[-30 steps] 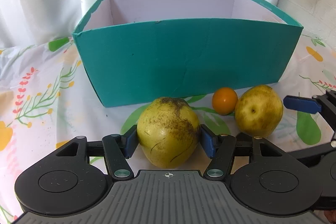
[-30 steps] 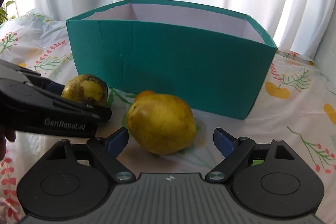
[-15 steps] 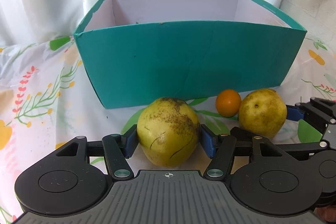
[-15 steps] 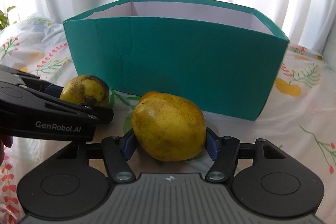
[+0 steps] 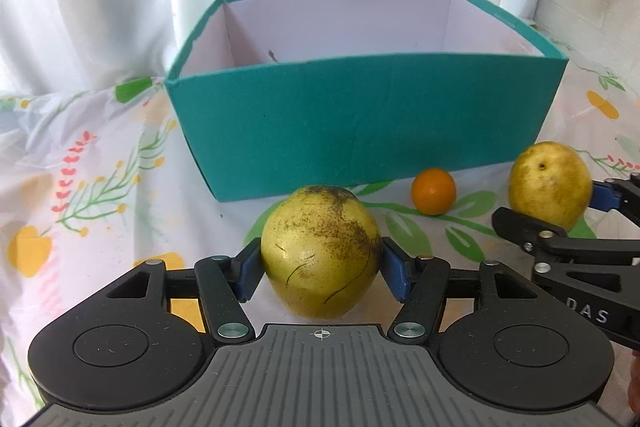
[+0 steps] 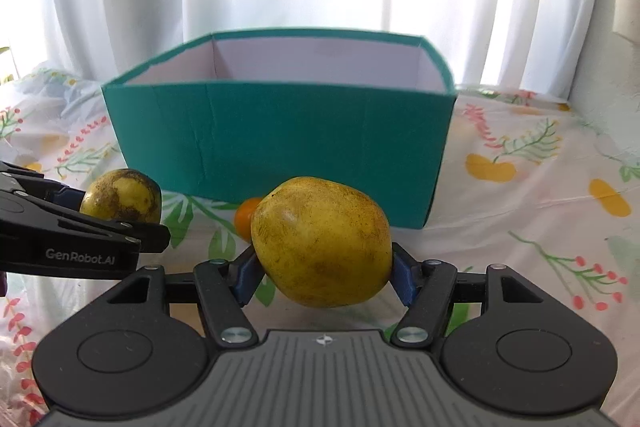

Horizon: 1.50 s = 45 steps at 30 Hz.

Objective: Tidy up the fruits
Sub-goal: 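Lift both pears and carry them over the teal box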

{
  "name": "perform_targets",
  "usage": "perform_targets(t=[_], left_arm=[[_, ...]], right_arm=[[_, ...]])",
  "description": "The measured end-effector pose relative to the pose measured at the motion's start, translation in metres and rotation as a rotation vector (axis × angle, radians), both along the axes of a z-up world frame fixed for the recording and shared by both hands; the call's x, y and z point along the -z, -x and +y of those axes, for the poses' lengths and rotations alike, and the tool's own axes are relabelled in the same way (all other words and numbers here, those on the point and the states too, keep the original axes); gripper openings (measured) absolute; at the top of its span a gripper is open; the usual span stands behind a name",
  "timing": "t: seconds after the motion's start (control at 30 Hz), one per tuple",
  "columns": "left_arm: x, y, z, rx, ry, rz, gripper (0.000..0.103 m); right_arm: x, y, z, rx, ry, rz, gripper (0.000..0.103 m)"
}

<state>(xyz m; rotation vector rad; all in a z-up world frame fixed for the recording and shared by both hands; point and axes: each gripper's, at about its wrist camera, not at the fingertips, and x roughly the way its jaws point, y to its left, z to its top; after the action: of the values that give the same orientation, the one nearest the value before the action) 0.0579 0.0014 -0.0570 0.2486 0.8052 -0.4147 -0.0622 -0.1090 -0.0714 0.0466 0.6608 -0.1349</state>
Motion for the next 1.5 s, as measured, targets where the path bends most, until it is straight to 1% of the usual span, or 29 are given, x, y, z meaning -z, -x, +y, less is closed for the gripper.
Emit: perform_targets(t=[0.2, 0.27, 0.33, 0.5, 0.63, 0.83, 0.9, 1.1, 1.17, 1.27, 1.33, 1.4, 1.5], left_arm=[[-0.025, 0.009, -0.002, -0.053, -0.015, -0.035, 0.066], [-0.036, 0.011, -0.001, -0.078, -0.004, -0.051, 0.066], [-0.050, 0.013, 0.000, -0.094, 0.009, -0.073, 0.066], [-0.083, 0.018, -0.004, -0.137, -0.001, -0.143, 0.066], [-0.109, 0.017, -0.004, -0.166, 0.029, -0.172, 0.066], [-0.142, 0.009, -0.005, -0.172, 0.061, -0.211, 0.066], [-0.155, 0.005, -0.006, -0.174, 0.072, -0.216, 0.066], [-0.197, -0.011, -0.010, -0.181, 0.103, -0.273, 0.066], [-0.207, -0.016, -0.011, -0.178, 0.126, -0.286, 0.066], [-0.208, -0.018, -0.013, -0.190, 0.136, -0.282, 0.066], [-0.201, -0.019, -0.016, -0.192, 0.123, -0.268, 0.066], [-0.194, -0.021, -0.014, -0.206, 0.131, -0.252, 0.066], [-0.187, -0.020, -0.016, -0.213, 0.126, -0.250, 0.066]], right_arm=[[-0.025, 0.014, 0.000, 0.005, 0.016, -0.050, 0.065], [-0.036, 0.016, -0.001, 0.004, 0.020, -0.072, 0.065], [-0.047, 0.017, -0.003, 0.002, 0.021, -0.097, 0.065], [-0.077, 0.014, -0.004, -0.004, 0.035, -0.167, 0.065], [-0.102, 0.012, -0.003, -0.018, 0.042, -0.228, 0.065], [-0.133, 0.003, 0.001, -0.035, 0.073, -0.293, 0.065], [-0.141, 0.000, 0.000, -0.034, 0.072, -0.312, 0.065], [-0.171, -0.011, -0.005, -0.033, 0.065, -0.388, 0.065], [-0.177, -0.016, -0.007, -0.028, 0.064, -0.405, 0.065], [-0.177, -0.022, -0.011, -0.013, 0.048, -0.411, 0.065], [-0.171, -0.027, -0.013, -0.001, 0.029, -0.395, 0.065], [-0.166, -0.029, -0.017, 0.005, 0.010, -0.381, 0.065], [-0.159, -0.028, -0.017, 0.025, 0.004, -0.370, 0.065]])
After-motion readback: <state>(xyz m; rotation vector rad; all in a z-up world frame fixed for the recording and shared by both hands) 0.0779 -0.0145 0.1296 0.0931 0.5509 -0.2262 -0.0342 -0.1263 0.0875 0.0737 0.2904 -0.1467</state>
